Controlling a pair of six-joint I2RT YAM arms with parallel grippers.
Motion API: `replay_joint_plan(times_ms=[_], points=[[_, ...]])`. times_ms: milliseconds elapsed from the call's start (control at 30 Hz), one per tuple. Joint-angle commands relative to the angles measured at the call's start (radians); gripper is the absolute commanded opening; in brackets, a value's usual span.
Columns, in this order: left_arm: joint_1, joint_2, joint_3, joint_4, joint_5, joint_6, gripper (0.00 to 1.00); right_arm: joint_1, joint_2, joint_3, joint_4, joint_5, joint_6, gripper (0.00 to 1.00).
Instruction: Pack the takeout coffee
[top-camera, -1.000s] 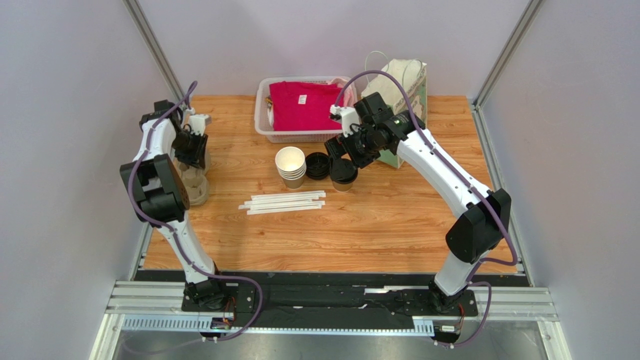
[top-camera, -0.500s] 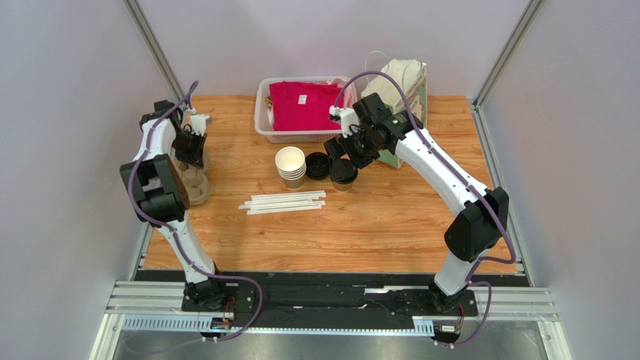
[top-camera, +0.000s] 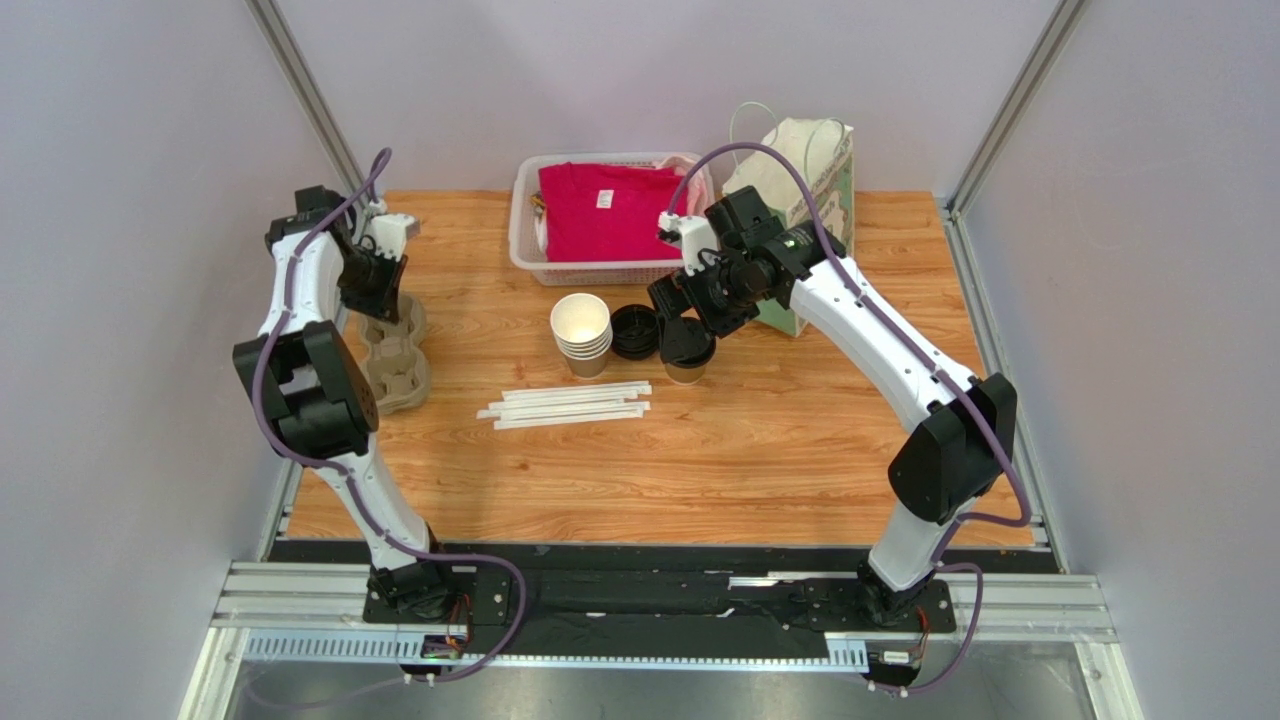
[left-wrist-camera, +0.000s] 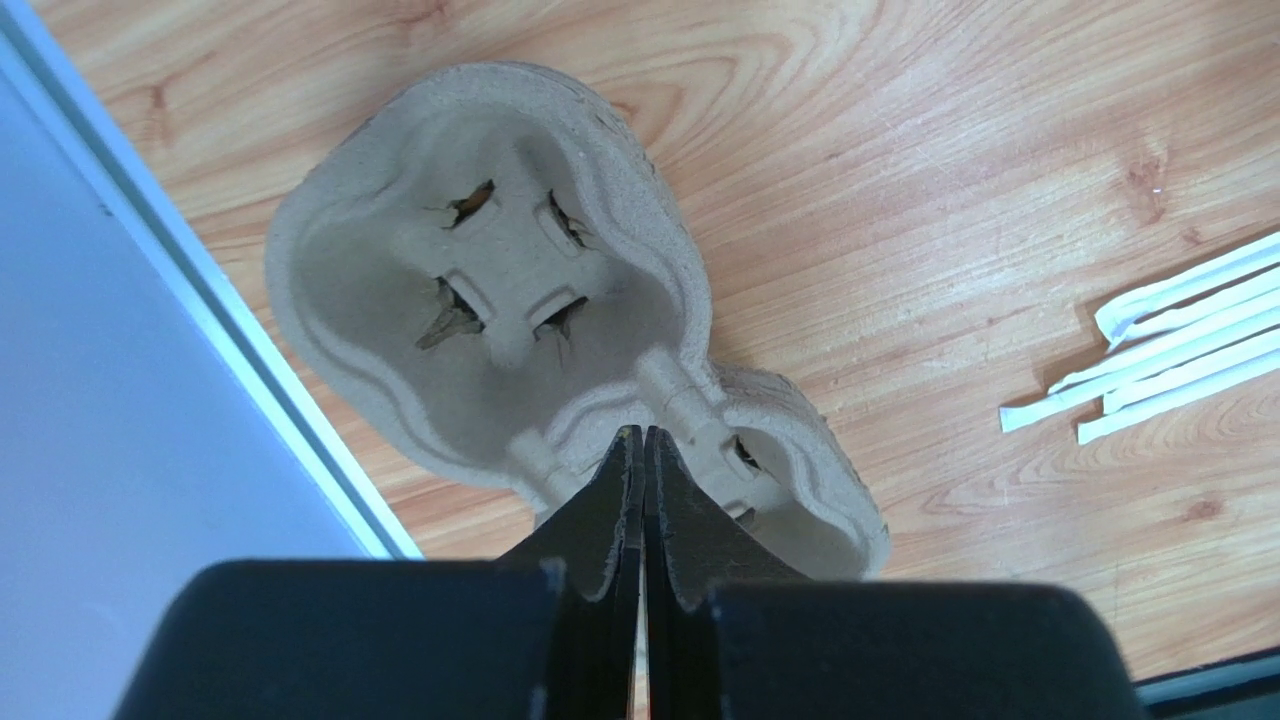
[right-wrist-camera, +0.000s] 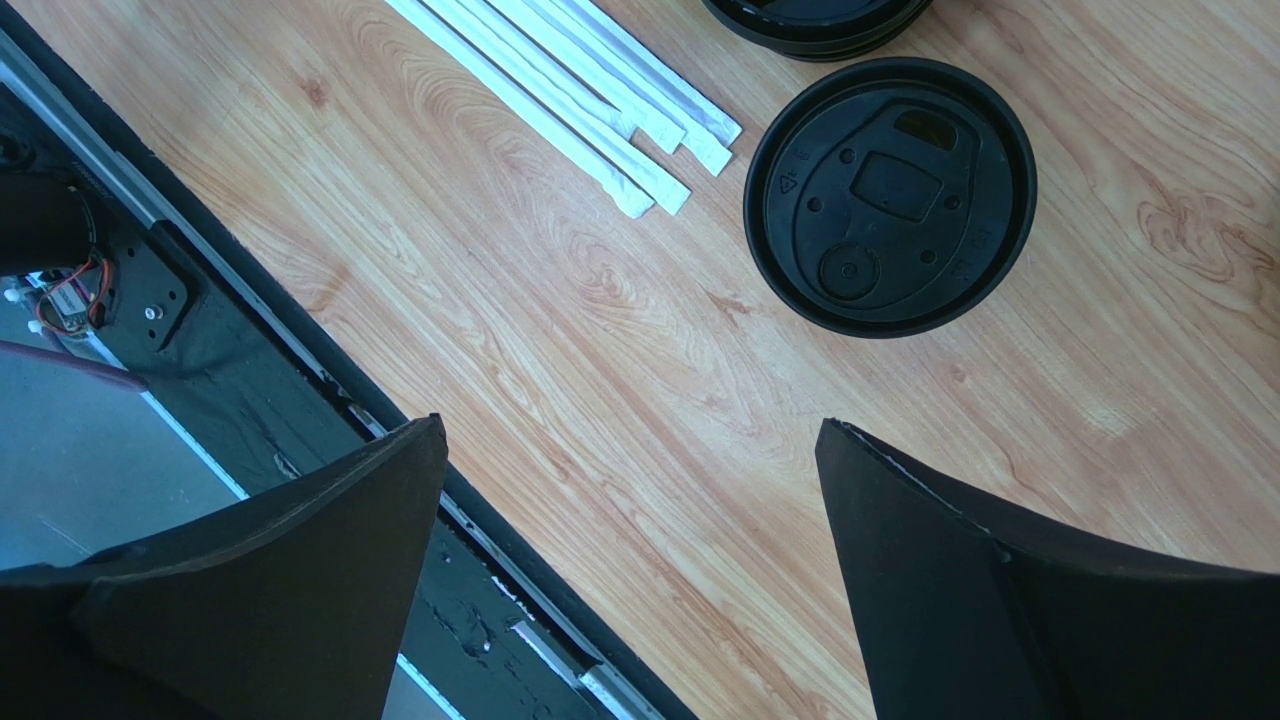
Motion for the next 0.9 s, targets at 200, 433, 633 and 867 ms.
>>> replay_joint_plan(times_ms=[200, 433, 633, 867], points=[[0.003, -0.034, 0.083, -0.055, 0.024, -0.005, 0.09, 0.0, -0.013, 0.032, 0.024, -0.014, 0.014, 1.0], [-0.03, 0.01, 0.051, -0.046, 0.021, -0.024, 0.36, 0.0, -0.01, 0.029, 0.022, -0.011, 0.011, 1.0], [-0.038, 0.027, 0.01, -0.037, -0.012, -0.039, 0.36, 0.0, -0.01, 0.026, 0.022, -0.01, 0.01, 1.0], [-0.04, 0.006, -0.075, 0.0, -0.035, -0.068, 0.35, -0.002, -0.001, 0.032, 0.024, -0.016, 0.014, 1.0]])
